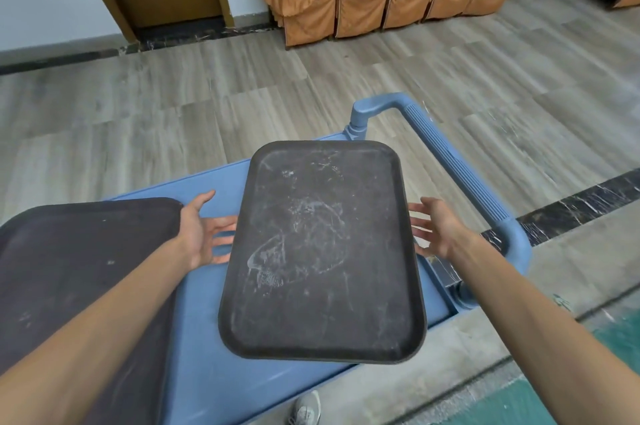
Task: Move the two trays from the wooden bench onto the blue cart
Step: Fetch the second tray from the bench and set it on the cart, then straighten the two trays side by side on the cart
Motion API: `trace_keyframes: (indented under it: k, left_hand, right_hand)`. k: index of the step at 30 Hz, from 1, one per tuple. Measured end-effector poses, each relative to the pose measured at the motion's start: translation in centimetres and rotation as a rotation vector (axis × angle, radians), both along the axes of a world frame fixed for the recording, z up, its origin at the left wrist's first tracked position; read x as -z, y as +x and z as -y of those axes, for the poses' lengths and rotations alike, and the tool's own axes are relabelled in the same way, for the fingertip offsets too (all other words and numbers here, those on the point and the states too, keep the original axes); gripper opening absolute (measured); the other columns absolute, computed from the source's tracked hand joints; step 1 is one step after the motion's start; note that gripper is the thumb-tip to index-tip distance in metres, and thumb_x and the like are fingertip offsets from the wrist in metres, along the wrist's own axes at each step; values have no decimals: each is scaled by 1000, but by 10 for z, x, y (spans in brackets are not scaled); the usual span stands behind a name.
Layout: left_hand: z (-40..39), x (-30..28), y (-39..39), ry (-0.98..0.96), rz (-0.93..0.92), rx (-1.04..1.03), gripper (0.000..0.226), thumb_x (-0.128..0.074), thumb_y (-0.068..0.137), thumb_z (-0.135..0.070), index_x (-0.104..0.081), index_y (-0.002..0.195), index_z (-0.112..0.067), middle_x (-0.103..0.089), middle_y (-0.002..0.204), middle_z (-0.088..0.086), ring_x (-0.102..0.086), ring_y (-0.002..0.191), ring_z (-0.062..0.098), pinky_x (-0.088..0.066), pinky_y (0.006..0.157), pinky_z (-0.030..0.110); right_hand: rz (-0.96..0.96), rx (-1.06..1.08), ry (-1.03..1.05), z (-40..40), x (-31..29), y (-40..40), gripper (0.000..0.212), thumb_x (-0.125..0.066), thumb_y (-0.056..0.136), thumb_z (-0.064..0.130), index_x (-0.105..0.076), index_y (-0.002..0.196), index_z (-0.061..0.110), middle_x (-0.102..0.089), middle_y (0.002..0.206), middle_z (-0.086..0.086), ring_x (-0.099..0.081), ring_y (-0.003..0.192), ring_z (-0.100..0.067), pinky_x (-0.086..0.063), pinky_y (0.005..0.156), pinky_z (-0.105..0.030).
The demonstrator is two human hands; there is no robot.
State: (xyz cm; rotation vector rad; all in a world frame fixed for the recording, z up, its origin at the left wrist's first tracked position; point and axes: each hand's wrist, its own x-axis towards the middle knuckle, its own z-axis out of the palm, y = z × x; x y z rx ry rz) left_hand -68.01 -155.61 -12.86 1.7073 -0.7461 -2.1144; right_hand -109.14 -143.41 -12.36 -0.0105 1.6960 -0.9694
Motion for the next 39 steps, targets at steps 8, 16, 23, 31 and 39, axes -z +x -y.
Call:
trace_keyframes:
  k: [8,16,23,31,39]
  left_hand:
    - [1,12,4,4,-70,-27,85,-49,72,-73,-71,115,-3,-69,113,9,-65,104,30,-49,86,46]
    - [-15,12,9,-4,-121,-51,78,-48,77,-67,-64,127,-10,-69,126,4,-64,112,24,-49,84,43]
    - [-39,-5,28,-83,-98,68,66,-43,83,-66,-64,131,-26,-54,145,-7,-47,134,18,-39,107,53]
    - [-34,-33,110,-161,-176,51,68,-41,78,-75,-71,125,-35,-53,146,-13,-40,138,9,-26,116,57]
    - [-40,-56,239,-224,-197,-79,75,-44,74,-80,-68,129,-35,-50,150,-9,-32,144,9,-22,119,56]
  right_hand:
    - [12,-3,-36,1,6,-3,29,-43,97,39,-69,99,27,-63,91,2,-57,79,-15,-43,70,-33]
    - [-36,17,-62,-9,3,7,27,-42,100,34,-67,100,24,-61,92,0,-57,76,-15,-45,69,-30]
    - [-395,-161,-161,-14,-7,31,48,-35,105,29,-43,152,24,-44,154,1,-41,141,-22,-30,117,-41]
    - [-378,-237,-320,3,-24,92,51,-39,103,37,-36,155,36,-38,160,6,-37,144,-20,-28,119,-45]
    - [-226,-348,-368,29,-28,224,49,-42,103,40,-40,152,39,-48,152,9,-47,135,-13,-38,109,-35]
